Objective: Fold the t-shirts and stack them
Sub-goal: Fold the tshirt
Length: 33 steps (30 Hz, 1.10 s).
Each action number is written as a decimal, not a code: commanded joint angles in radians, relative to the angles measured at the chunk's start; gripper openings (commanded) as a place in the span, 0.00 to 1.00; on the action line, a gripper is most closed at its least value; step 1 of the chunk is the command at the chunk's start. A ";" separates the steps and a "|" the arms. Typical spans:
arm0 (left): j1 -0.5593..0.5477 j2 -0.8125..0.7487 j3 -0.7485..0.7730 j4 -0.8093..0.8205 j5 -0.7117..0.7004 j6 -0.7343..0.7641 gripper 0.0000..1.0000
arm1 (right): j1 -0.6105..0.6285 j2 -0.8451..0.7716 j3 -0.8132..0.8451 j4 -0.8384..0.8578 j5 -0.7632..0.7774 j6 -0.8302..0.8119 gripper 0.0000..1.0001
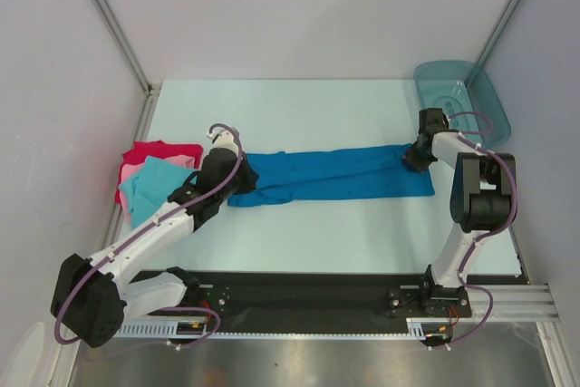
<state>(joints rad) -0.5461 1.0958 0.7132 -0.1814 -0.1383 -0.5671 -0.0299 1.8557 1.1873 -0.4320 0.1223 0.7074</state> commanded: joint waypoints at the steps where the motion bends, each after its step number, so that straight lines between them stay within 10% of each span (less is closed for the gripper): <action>1: -0.009 -0.020 0.017 0.019 -0.017 0.016 0.00 | 0.012 0.008 0.015 0.024 -0.004 0.018 0.28; 8: -0.011 -0.019 0.019 0.017 -0.017 0.016 0.00 | 0.016 0.000 0.026 0.013 0.013 0.014 0.00; 33: -0.011 -0.036 -0.001 0.028 -0.007 0.004 0.00 | -0.013 -0.044 0.236 -0.212 0.165 -0.043 0.00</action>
<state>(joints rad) -0.5476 1.0851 0.7128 -0.1814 -0.1390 -0.5674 -0.0330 1.8519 1.3769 -0.5877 0.2337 0.6823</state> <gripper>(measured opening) 0.005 0.012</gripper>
